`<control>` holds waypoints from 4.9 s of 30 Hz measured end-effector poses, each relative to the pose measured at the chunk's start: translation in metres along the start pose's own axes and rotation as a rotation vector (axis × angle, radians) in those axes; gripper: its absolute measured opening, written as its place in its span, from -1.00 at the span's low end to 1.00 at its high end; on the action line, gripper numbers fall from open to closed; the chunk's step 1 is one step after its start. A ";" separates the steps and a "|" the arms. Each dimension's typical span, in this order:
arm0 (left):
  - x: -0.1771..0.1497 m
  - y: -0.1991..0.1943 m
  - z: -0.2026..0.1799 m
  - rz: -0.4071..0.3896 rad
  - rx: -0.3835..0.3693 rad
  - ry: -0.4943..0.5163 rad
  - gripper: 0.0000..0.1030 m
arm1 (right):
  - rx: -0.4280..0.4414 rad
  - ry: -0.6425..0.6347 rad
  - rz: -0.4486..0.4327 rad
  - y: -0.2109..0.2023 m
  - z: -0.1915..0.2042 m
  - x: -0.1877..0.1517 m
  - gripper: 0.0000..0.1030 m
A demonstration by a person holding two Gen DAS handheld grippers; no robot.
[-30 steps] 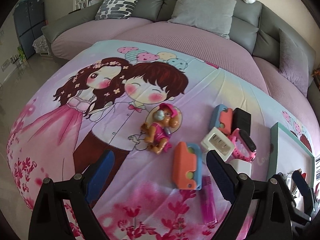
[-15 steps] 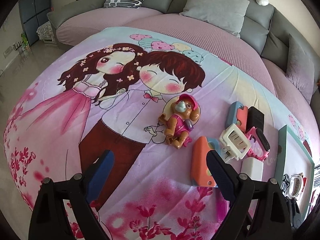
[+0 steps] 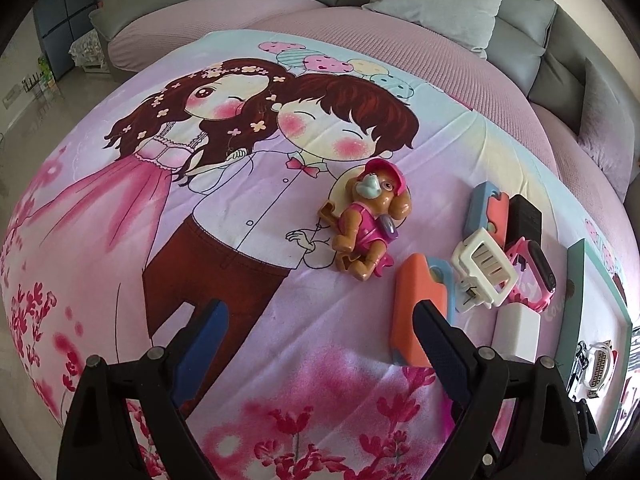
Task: Organize rigid objects
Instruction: 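Withdraw both tools from the tray back toward the remaining objects, then grasp the pink lighter with the right tool while the left tool grasps the orange-and-blue toy, then carry the lighter and orange toy into the tray and open both tools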
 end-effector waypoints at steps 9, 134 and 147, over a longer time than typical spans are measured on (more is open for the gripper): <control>0.000 0.002 -0.003 0.006 0.003 0.009 0.81 | 0.056 -0.028 0.005 0.004 0.019 0.000 0.25; -0.123 -0.055 -0.269 -0.014 -0.385 0.589 -0.15 | -0.401 0.695 -0.164 -0.137 -0.293 -0.091 -0.59; -0.140 -0.046 -0.276 0.013 -0.353 0.635 -0.15 | -0.392 0.743 -0.076 -0.115 -0.301 -0.115 -0.59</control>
Point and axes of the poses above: each gripper's, at about its wrist camera, not at the fingertips, and y roughly the way its jaws point, z to its left, x to its top, the point moved 9 cm from there along y, roughly the way its jaws point, and after that the axes turned 7 degrees about -y, right-handed, at the moved point
